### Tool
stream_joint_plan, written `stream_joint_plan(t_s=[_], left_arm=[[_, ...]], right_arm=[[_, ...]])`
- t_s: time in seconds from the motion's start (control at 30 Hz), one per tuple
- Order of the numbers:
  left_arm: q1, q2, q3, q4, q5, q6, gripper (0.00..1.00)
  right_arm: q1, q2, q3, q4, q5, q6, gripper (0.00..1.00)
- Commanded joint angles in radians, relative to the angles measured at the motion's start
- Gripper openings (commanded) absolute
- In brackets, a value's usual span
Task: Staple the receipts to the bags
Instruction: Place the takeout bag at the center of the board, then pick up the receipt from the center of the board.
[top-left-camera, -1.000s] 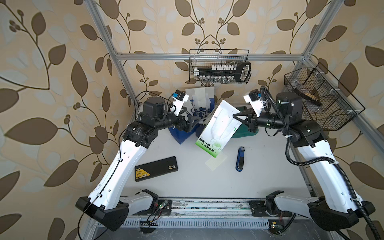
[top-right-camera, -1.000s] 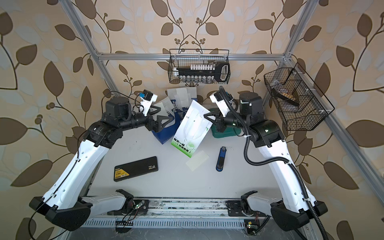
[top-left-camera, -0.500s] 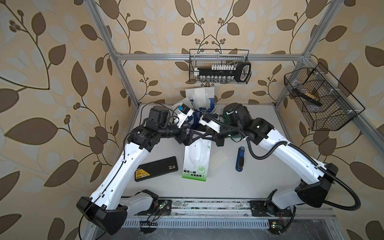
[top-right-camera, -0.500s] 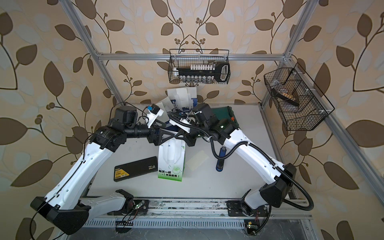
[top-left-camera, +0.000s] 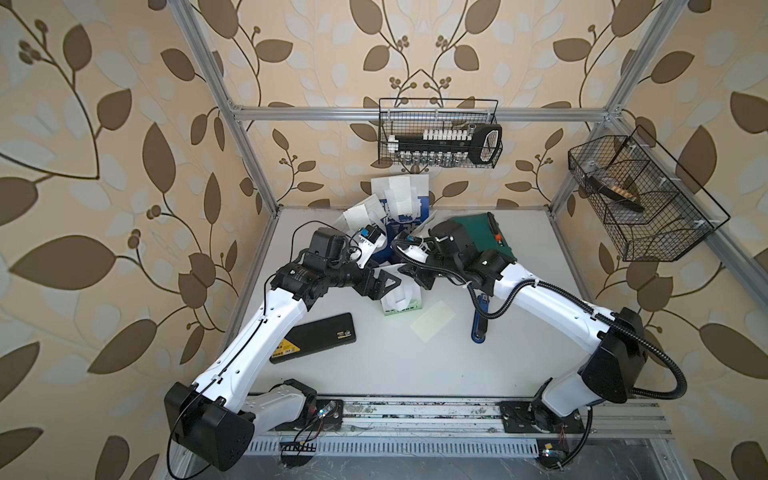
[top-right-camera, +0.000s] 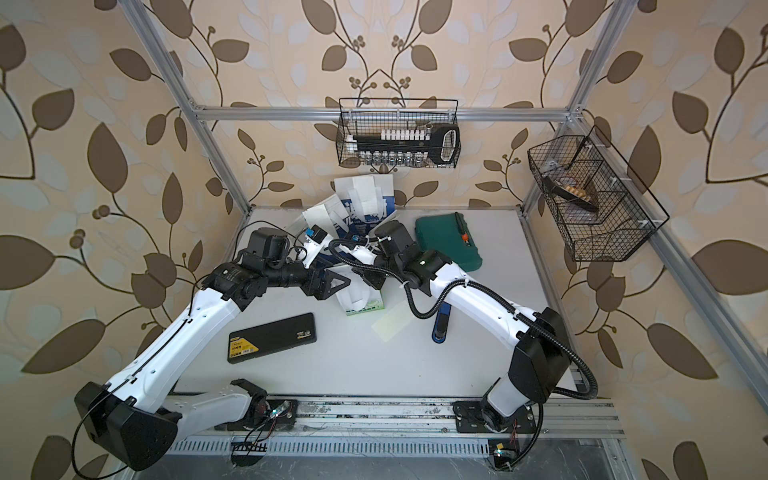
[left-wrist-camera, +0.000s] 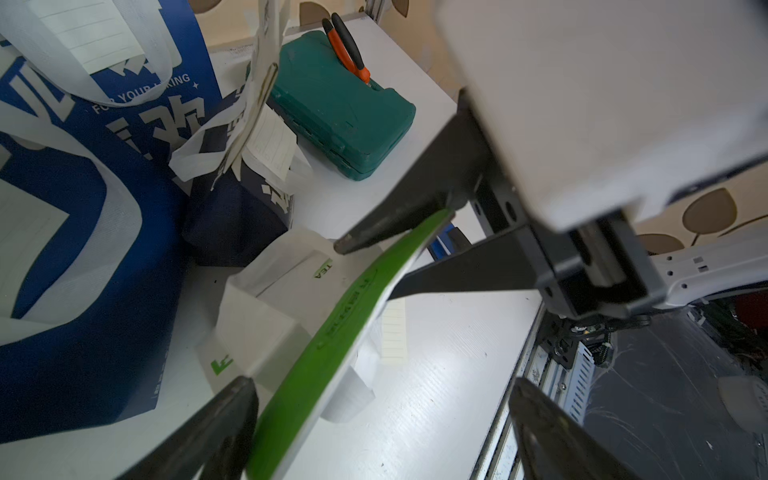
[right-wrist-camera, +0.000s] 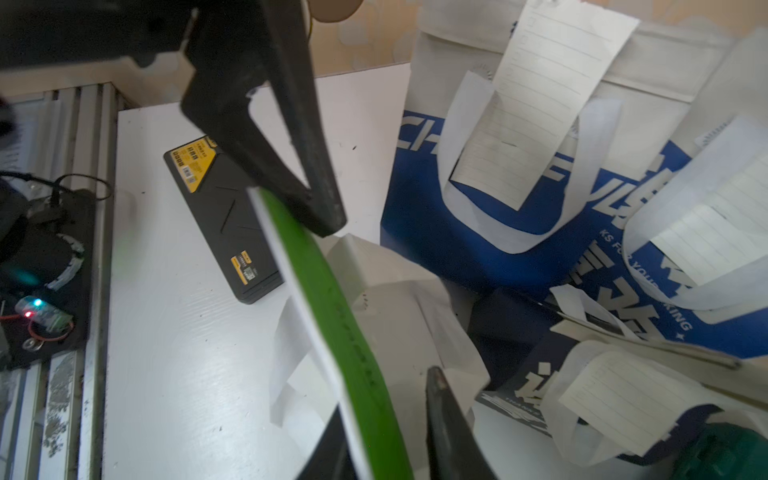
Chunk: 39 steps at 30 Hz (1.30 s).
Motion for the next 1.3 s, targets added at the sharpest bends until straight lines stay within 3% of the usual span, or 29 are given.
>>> stream_joint_plan(t_s=[0.0,0.13,0.4,0.63,0.8,1.27], left_arm=[[-0.010,0.005,-0.008,0.038,0.010,-0.022,0.94],[-0.013,0.029,-0.008,0.062,-0.019,-0.034,0.93],[-0.013,0.046,0.033,0.118,-0.208,-0.089,0.99],[-0.012,0.027,0.081,0.204,-0.458,-0.190,0.99],[-0.012,0.005,0.103,0.228,-0.627,-0.280,0.99],[-0.012,0.007,0.085,0.235,-0.652,-0.327,0.99]], right_arm=[[-0.046,-0.021,-0.041,0.077,0.040,0.135,0.53],[-0.080,-0.128,-0.139,0.137,0.083,0.247,0.65],[-0.089,-0.288,-0.351,0.034,0.346,0.392,0.68],[-0.073,-0.205,-0.517,-0.090,0.400,0.655,0.68],[-0.074,-0.068,-0.526,-0.102,0.349,0.677,0.70],[-0.045,0.182,-0.386,-0.142,0.317,0.662,0.69]])
